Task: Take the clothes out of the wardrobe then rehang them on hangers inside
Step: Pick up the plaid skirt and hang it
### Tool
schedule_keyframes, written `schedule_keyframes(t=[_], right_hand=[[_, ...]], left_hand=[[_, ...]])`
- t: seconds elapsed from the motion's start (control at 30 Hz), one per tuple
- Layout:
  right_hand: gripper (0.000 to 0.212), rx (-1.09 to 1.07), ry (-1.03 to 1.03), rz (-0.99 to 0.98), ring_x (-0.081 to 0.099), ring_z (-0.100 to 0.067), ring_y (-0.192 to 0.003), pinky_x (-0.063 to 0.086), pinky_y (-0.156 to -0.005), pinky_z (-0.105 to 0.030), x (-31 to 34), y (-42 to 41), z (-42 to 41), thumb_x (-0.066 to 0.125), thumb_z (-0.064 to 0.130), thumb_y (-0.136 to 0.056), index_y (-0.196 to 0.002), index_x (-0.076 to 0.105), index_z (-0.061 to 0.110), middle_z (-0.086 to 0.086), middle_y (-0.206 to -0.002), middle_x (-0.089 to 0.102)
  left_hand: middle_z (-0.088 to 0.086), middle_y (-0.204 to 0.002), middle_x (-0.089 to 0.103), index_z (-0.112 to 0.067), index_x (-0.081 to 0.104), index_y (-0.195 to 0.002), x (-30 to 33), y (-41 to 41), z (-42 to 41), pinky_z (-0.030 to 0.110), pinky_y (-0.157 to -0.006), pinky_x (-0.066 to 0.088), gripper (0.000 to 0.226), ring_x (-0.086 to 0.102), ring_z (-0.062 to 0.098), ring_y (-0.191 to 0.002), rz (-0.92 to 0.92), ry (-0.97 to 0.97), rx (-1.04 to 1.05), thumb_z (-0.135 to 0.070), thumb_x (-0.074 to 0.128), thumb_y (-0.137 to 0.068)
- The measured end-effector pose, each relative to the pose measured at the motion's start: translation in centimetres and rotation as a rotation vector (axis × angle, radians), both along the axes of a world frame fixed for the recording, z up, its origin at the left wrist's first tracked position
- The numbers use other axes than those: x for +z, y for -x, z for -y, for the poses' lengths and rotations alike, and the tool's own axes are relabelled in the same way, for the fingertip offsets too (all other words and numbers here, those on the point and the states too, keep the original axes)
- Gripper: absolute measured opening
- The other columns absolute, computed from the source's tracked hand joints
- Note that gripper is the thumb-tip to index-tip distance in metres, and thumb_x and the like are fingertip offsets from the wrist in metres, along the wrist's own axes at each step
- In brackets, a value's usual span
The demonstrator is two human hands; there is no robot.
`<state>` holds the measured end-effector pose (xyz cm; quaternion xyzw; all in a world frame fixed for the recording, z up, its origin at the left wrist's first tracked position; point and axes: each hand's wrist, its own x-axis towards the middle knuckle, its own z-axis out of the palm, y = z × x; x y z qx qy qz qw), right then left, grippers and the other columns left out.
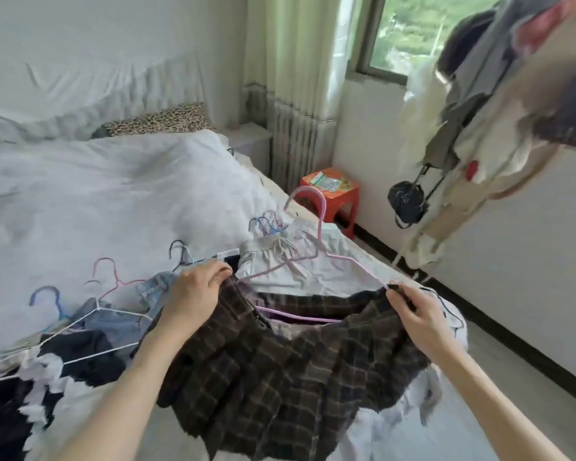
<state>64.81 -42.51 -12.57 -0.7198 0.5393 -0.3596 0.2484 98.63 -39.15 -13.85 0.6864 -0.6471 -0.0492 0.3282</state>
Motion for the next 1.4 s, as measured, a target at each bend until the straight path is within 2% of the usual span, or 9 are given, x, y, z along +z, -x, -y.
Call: schedule_keyframes(t=[0.07, 0.23, 0.37, 0.53, 0.67, 0.77, 0.93, 1.13, 1.4], right_hand=[[0.019, -0.068, 0.060, 0.017, 0.055, 0.003, -0.069, 0.039, -0.067, -0.023, 0.9, 4.3, -0.5, 0.057, 0.008, -0.090, -0.084, 0.061, 0.025, 0.018, -0.066, 0.059], [0.013, -0.294, 0.183, 0.001, 0.058, -0.018, -0.071, 0.044, -0.076, -0.051, 2.4, 14.7, -1.5, 0.061, 0.010, -0.088, -0.089, 0.069, 0.020, 0.010, -0.074, 0.063], [0.012, -0.458, 0.191, -0.045, 0.055, -0.019, -0.077, 0.031, -0.083, -0.036, 3.5, 21.7, -3.4, 0.060, 0.011, -0.089, -0.093, 0.071, 0.010, 0.006, -0.078, 0.061], [0.012, -0.633, 0.193, -0.051, 0.057, -0.016, -0.078, 0.034, -0.081, -0.038, 2.5, 28.6, -7.7, 0.061, 0.012, -0.088, -0.093, 0.072, 0.011, 0.005, -0.082, 0.066], [0.011, -0.737, 0.244, -0.163, 0.050, 0.006, -0.073, 0.029, -0.075, -0.022, 3.0, 32.2, -10.8, 0.064, 0.015, -0.087, -0.092, 0.073, 0.013, 0.011, -0.082, 0.065], [0.011, -0.793, 0.233, -0.256, 0.051, 0.003, -0.075, 0.027, -0.075, -0.014, 4.1, 35.3, -13.0, 0.063, 0.016, -0.087, -0.094, 0.072, 0.013, 0.006, -0.087, 0.070], [0.021, -1.105, 0.241, -0.295, 0.053, -0.017, -0.084, 0.035, -0.077, -0.025, 4.5, 39.1, -18.8, 0.056, 0.024, -0.090, -0.099, 0.071, 0.012, -0.002, -0.091, 0.068], [0.046, -1.120, 0.004, -0.246, 0.048, -0.003, -0.103, 0.035, -0.089, -0.013, 2.6, 38.6, -25.4, 0.037, 0.037, -0.086, -0.119, 0.060, 0.014, 0.009, -0.107, 0.057], [0.029, -1.392, -0.072, -0.407, 0.058, -0.023, -0.090, 0.046, -0.082, -0.039, 1.8, 42.5, -33.2, 0.045, 0.023, -0.091, -0.102, 0.067, 0.006, -0.002, -0.093, 0.066]], left_hand=[[0.013, -0.084, 0.069, -0.005, 0.068, -0.089, 1.6, 4.5, 1.9, 0.038, -0.066, 0.047, 0.014, 0.063, 0.034, -0.076, 0.033, 0.037, -0.103, -0.016, 0.058, -0.090], [0.008, -0.085, 0.067, -0.005, 0.066, -0.089, 4.0, 15.3, 4.8, 0.028, -0.069, 0.041, 0.010, 0.060, 0.024, -0.079, 0.020, 0.031, -0.367, -0.008, 0.057, -0.090], [0.008, -0.083, 0.068, -0.003, 0.068, -0.087, 3.4, 23.7, 5.7, 0.025, -0.071, 0.042, 0.009, 0.061, 0.020, -0.078, -0.039, 0.058, -0.494, -0.001, 0.060, -0.086], [0.001, -0.087, 0.067, -0.007, 0.069, -0.089, 2.1, 33.2, 6.2, 0.026, -0.078, 0.046, 0.013, 0.060, 0.014, -0.083, -0.097, 0.026, -0.688, -0.001, 0.057, -0.088], [-0.012, -0.072, 0.056, -0.021, 0.056, -0.079, 1.5, 39.1, 6.0, 0.023, -0.067, 0.041, 0.022, 0.055, 0.006, -0.071, -0.130, -0.007, -0.837, -0.002, 0.053, -0.090], [-0.011, -0.071, 0.055, -0.019, 0.056, -0.081, 1.9, 43.2, 6.2, 0.018, -0.064, 0.036, 0.018, 0.053, 0.004, -0.067, -0.199, -0.006, -0.873, -0.004, 0.053, -0.090], [-0.009, -0.069, 0.054, -0.018, 0.056, -0.079, 2.4, 49.9, 7.9, 0.015, -0.063, 0.037, 0.021, 0.049, 0.005, -0.062, -0.264, 0.074, -1.014, 0.000, 0.054, -0.089], [-0.014, -0.070, 0.054, -0.011, 0.061, -0.078, 0.6, 56.8, 6.4, 0.049, -0.071, 0.042, 0.020, 0.049, 0.004, -0.068, -0.283, 0.051, -1.163, 0.006, 0.055, -0.087], [-0.012, -0.075, 0.056, -0.009, 0.063, -0.080, 1.2, 67.2, 0.3, 0.033, -0.072, 0.028, 0.016, 0.048, 0.011, -0.068, -0.246, 0.148, -1.444, 0.005, 0.057, -0.087]])
